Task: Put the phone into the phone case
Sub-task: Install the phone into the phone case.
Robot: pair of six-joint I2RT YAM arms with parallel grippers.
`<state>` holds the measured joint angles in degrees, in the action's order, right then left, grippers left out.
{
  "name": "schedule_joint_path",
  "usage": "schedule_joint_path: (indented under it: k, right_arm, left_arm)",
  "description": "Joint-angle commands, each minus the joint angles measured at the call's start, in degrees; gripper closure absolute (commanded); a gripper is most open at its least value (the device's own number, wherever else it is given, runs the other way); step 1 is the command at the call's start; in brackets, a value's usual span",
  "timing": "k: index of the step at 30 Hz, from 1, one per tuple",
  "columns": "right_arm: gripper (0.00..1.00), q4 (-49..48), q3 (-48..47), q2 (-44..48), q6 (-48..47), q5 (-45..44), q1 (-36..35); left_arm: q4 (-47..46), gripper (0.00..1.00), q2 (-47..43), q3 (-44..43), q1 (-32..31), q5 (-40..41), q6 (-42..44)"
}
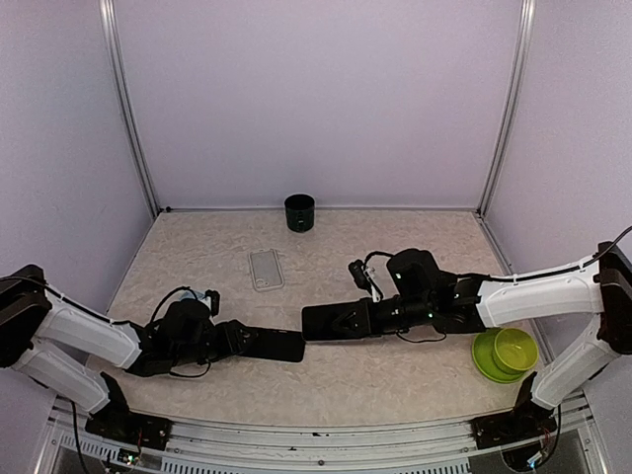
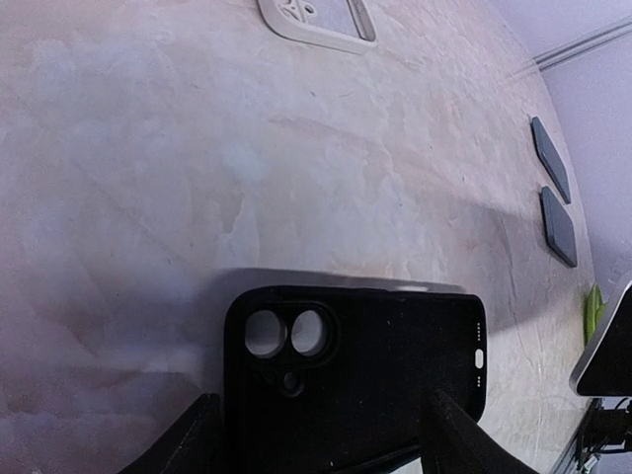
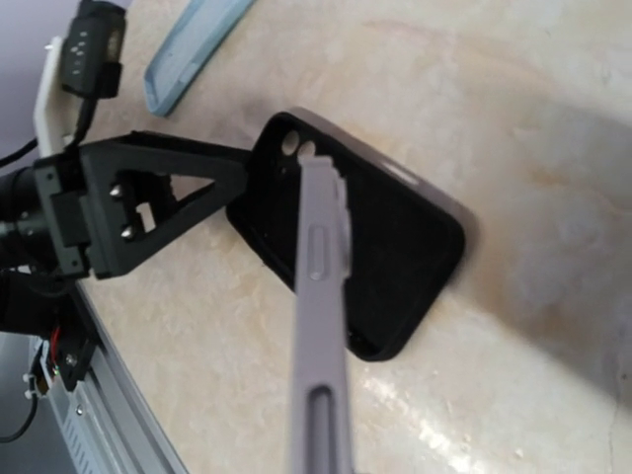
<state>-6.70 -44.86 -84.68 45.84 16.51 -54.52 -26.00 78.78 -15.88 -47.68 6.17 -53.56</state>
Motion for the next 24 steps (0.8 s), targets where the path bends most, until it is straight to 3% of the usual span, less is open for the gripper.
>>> schedule_joint_path:
  k: [1, 10, 24]
  right_arm:
    - [1.00, -1.2, -1.7, -0.8, 2.5, 1.2, 1.0]
    - [1.00, -1.4, -0.4, -1.2, 5.7, 4.3, 3.5]
    - [1.00, -0.4, -0.9, -2.3, 5.7, 5.2, 4.6]
  left_arm:
    - [-3.5, 0.34, 2.8, -1.3, -1.8, -1.4, 1.6]
    - [-5.2, 0.34, 8.2, -5.0, -3.6, -1.5, 3.2]
    - [-1.5, 0.34, 10.5, -8.5, -0.9, 3.3, 2.4]
